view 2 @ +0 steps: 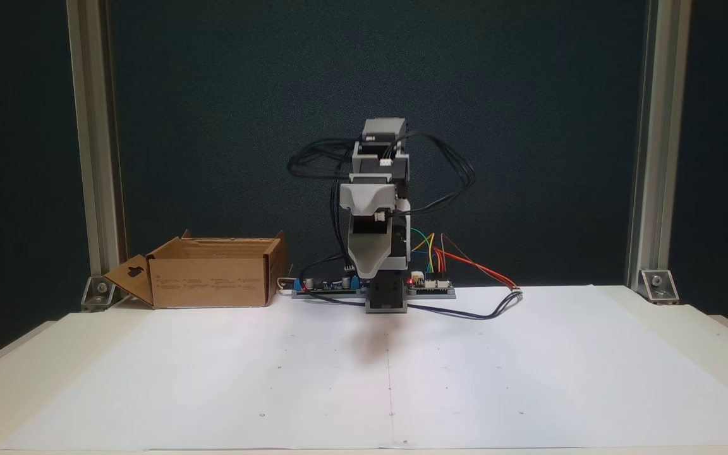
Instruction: Grasp a green dice and put it in the bin.
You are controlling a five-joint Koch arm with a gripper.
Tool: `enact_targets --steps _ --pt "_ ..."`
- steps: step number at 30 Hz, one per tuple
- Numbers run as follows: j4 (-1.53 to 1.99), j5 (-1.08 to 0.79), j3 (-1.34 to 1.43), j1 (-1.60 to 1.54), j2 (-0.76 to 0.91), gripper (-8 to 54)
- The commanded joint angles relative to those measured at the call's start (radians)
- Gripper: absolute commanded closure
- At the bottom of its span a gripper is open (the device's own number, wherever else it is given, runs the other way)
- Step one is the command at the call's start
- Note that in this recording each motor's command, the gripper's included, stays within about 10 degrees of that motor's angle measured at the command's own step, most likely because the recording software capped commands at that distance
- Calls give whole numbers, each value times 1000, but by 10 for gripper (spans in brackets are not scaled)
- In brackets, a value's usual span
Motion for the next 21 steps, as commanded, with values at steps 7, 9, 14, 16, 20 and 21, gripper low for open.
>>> enact_targets --steps 7,9,14,16,20,21 --pt "-417 38 262 -31 138 3" --pt "-498 38 310 -44 140 5" --pt "-691 38 348 -101 210 6" --pt "-698 37 360 -114 241 8" --pt "-718 37 383 -114 259 7" --pt "-746 37 397 -114 259 8"
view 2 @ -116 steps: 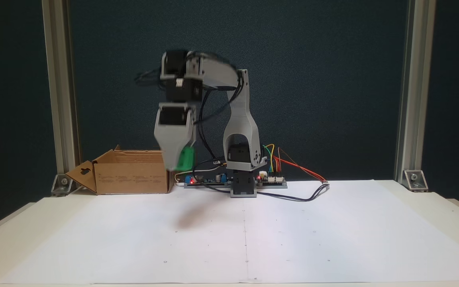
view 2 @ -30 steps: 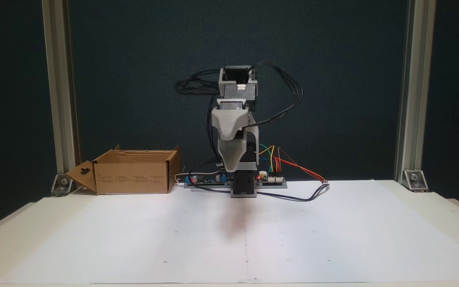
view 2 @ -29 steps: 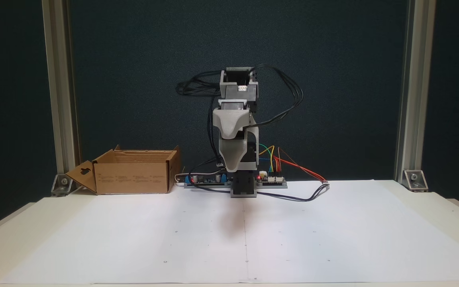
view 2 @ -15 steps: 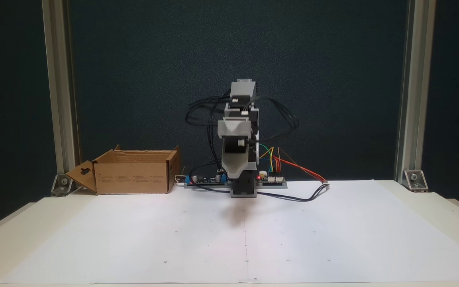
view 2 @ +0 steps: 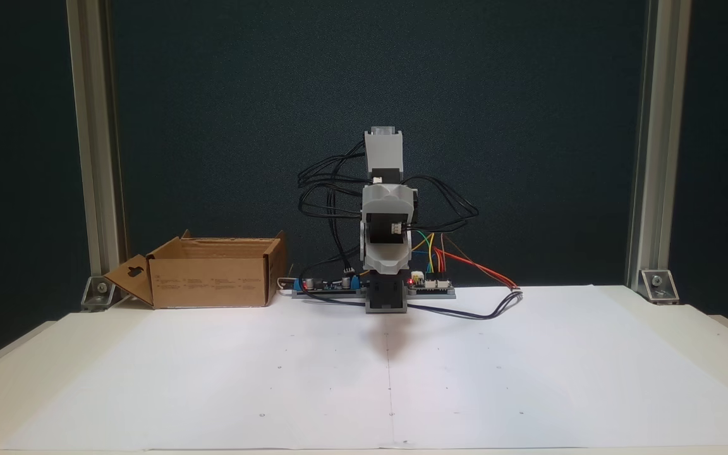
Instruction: Grasp a green dice and put it in the bin.
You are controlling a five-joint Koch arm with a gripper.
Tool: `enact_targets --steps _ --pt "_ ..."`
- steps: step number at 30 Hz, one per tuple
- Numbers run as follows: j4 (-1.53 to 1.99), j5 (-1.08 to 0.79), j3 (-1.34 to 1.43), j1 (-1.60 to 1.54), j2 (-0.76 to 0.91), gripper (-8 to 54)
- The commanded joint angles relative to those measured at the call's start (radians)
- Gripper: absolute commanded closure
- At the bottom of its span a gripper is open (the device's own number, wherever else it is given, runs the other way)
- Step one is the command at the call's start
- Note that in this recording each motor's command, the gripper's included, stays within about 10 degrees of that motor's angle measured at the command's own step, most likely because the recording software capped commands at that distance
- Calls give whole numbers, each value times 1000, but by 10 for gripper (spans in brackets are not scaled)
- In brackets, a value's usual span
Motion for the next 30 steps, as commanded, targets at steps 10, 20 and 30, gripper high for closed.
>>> enact_targets --steps 10,20,30 --pt "-423 31 184 -5 109 14" --pt "-543 12 318 -2 109 16" --pt "-609 14 426 0 107 14"
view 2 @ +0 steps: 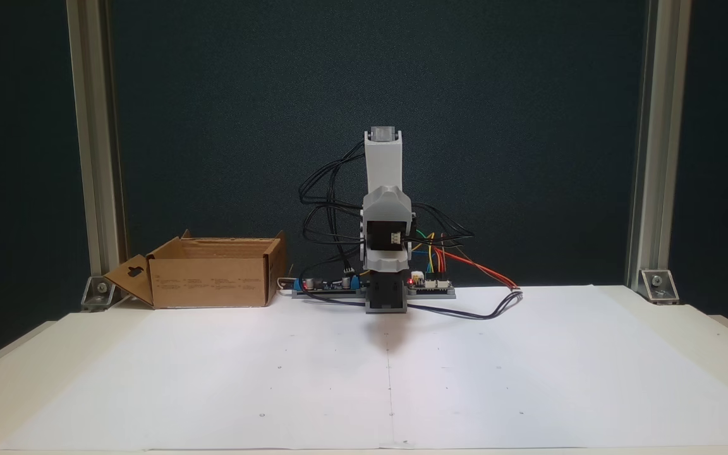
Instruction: Grasp a green dice and put it in the bin.
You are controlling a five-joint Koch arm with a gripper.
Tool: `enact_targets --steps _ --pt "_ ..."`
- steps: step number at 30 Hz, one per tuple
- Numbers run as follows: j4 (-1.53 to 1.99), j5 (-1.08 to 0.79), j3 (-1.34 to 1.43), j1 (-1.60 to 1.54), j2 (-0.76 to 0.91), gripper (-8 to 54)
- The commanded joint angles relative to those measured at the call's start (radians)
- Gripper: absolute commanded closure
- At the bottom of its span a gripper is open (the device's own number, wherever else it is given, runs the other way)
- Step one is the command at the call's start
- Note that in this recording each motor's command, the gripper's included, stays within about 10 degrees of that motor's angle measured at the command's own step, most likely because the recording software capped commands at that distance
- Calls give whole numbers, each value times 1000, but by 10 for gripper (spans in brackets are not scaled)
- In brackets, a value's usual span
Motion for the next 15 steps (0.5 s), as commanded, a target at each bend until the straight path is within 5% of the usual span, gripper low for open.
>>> enact_targets --steps 1,15 --pt "-66 15 52 -3 107 12" --pt "-60 15 52 -6 104 11"
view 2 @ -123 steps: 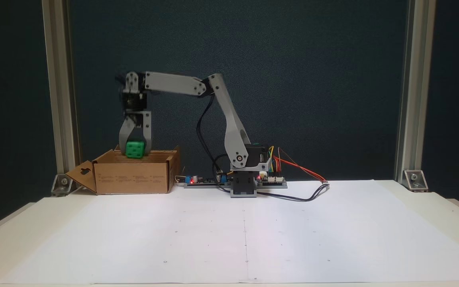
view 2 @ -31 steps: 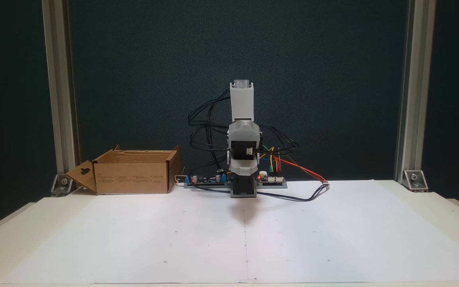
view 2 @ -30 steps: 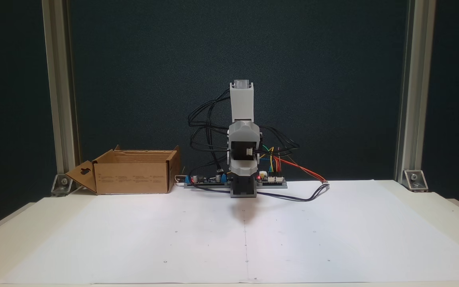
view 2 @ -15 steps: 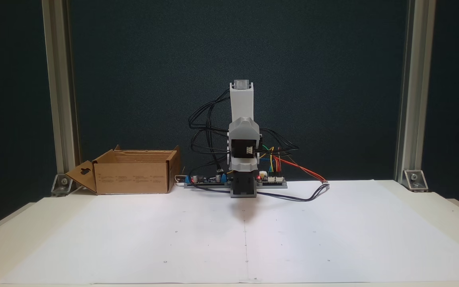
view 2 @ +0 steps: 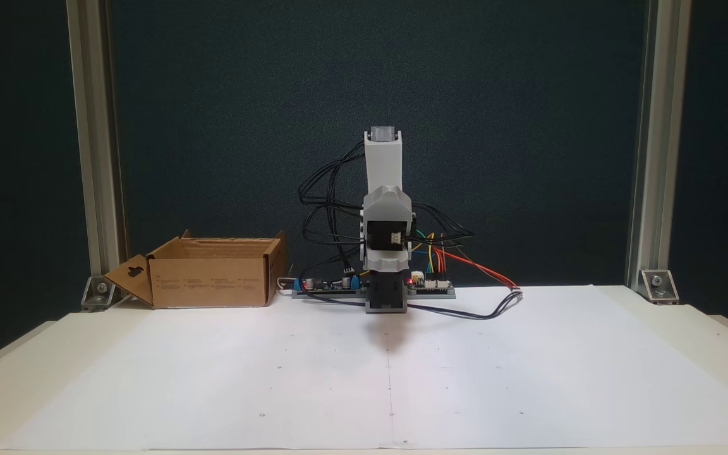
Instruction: Grasp a green dice and put it in the bin.
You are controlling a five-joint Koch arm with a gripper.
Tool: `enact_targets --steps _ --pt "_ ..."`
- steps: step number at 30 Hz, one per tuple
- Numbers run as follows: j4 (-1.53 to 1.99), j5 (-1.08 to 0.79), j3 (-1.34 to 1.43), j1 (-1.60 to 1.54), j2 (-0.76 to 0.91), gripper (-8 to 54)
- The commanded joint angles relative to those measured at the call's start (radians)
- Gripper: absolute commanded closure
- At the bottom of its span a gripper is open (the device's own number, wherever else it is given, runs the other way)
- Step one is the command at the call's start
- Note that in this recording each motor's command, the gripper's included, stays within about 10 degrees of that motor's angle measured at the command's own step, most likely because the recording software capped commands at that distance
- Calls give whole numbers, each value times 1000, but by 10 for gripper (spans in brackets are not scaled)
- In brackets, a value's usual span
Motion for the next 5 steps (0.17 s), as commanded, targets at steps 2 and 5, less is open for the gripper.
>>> enact_targets --steps 2,5 --pt "-60 15 52 -2 104 11" --pt "-60 15 52 -2 104 11"
